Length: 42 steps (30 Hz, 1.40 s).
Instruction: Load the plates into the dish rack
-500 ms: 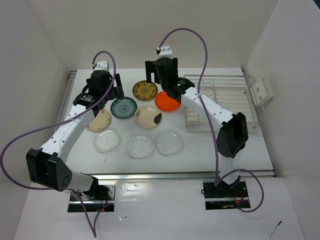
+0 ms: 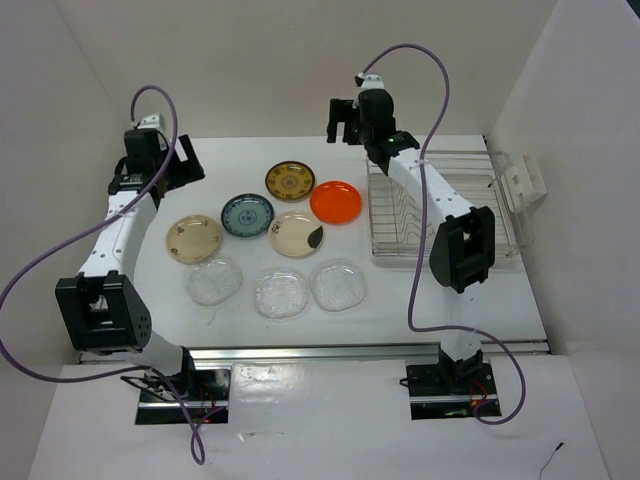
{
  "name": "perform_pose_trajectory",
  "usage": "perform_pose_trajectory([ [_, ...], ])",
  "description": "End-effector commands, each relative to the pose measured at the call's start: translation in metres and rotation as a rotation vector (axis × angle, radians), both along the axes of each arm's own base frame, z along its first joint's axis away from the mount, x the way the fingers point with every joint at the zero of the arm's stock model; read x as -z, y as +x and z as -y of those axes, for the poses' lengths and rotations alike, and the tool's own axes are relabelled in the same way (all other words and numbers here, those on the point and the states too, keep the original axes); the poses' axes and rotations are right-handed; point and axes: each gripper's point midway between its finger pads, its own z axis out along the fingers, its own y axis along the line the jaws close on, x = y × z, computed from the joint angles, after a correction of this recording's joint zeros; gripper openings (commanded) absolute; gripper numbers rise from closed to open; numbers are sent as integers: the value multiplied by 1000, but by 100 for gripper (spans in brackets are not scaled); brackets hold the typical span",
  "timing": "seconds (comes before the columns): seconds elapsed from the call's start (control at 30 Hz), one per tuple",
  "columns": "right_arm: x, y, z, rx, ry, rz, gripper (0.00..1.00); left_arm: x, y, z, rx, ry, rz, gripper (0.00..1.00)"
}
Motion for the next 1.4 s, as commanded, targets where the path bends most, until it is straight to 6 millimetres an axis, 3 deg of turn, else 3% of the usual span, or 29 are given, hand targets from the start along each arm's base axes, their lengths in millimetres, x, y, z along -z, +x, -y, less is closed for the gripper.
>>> perform_pose_trajectory([
  [0.0,-11,-8,-18,-133,55,11,100,-16,10,26,240,-80,105,99],
  [0.2,0,-14,-27,-271,93,-37,100,15,21,38,379,-124,36,99],
  [0.27,-2,-19,-31,-309,95,-29,100,20,23,33,328,-132,19,99],
  [0.33,0,-24,-36,-355,98,-18,100,42,15,25,268,-161,-40,99],
  [0.37,0,-24,-36,-359,87,-12,100,35,9,16,226,-183,-17,99],
  [0.4,2,-25,-38,-372,92,-12,100,54,-4,10,172,-205,-63,99],
  [0.5,-1,-24,-42,-401,84,3,100,64,-30,-24,-73,-225,-88,99],
  [0.53,-8,-25,-44,-415,90,10,100,83,-46,-31,-130,-237,-133,99],
  [0.6,-6,-28,-45,-427,92,-1,100,84,-64,-48,-218,-265,-123,99],
  [0.63,-7,-30,-48,-447,99,-3,100,97,-76,-52,-249,-272,-144,99],
  [0.77,-6,-38,-53,-510,134,-4,100,113,-99,-74,-341,-313,-152,98],
  [0.83,-7,-40,-52,-532,152,-12,100,122,-105,-75,-331,-332,-152,93],
  [0.97,-3,-42,-52,-540,155,-22,100,125,-106,-81,-283,-311,-127,88],
  [1.13,-8,-47,-55,-560,170,-17,98,154,-111,-97,-285,-330,-185,81],
  [1.27,-9,-51,-61,-576,181,-24,98,160,-103,-86,-202,-395,-166,79],
  [1.37,-12,-49,-62,-577,181,-19,98,162,-97,-94,-171,-367,-177,77],
])
